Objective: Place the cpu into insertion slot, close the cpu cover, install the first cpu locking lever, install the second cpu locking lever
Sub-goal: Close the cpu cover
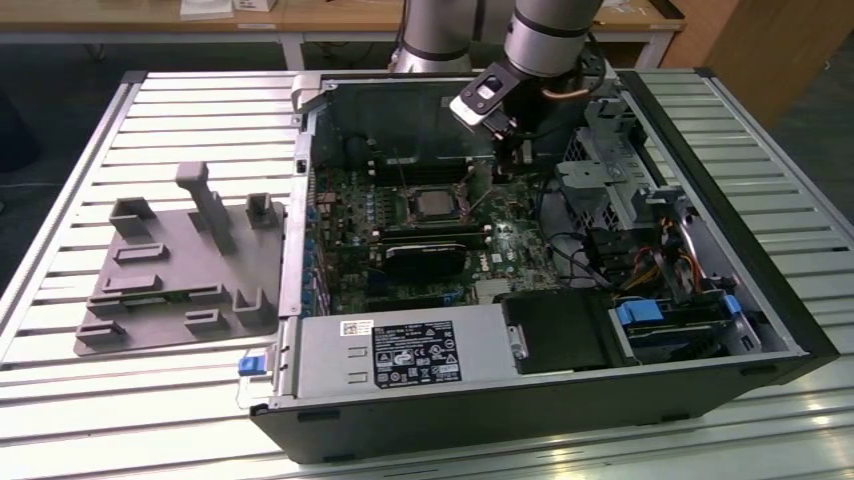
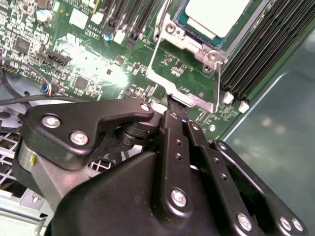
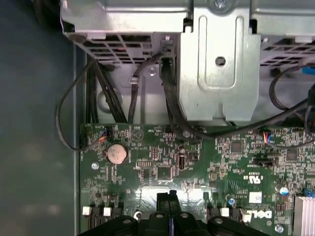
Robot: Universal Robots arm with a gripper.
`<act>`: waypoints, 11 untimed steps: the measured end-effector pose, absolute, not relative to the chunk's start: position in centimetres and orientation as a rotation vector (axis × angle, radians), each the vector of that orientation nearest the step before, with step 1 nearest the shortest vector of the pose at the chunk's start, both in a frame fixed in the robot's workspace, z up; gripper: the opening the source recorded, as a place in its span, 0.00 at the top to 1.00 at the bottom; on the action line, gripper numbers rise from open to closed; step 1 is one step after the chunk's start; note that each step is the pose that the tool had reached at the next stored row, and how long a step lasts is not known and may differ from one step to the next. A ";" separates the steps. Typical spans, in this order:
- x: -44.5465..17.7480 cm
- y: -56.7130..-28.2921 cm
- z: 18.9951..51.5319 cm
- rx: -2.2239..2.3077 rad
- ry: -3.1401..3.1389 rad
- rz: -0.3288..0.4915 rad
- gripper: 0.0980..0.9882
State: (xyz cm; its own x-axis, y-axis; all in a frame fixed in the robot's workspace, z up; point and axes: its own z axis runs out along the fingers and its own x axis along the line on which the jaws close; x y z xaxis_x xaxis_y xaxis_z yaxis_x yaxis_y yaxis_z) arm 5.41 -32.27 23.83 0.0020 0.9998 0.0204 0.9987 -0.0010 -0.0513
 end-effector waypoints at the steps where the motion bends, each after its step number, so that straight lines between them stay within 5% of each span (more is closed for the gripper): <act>1: 5.2 -32.3 23.8 -2.188 -2.184 0.032 1.00; 11: 3.4 -32.2 23.8 -2.196 -2.193 0.014 1.00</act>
State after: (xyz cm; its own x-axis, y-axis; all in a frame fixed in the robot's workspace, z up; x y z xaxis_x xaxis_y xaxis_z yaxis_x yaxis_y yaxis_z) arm 3.42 -32.19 23.84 0.0017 0.9998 0.0203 0.9995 -0.0010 -0.0331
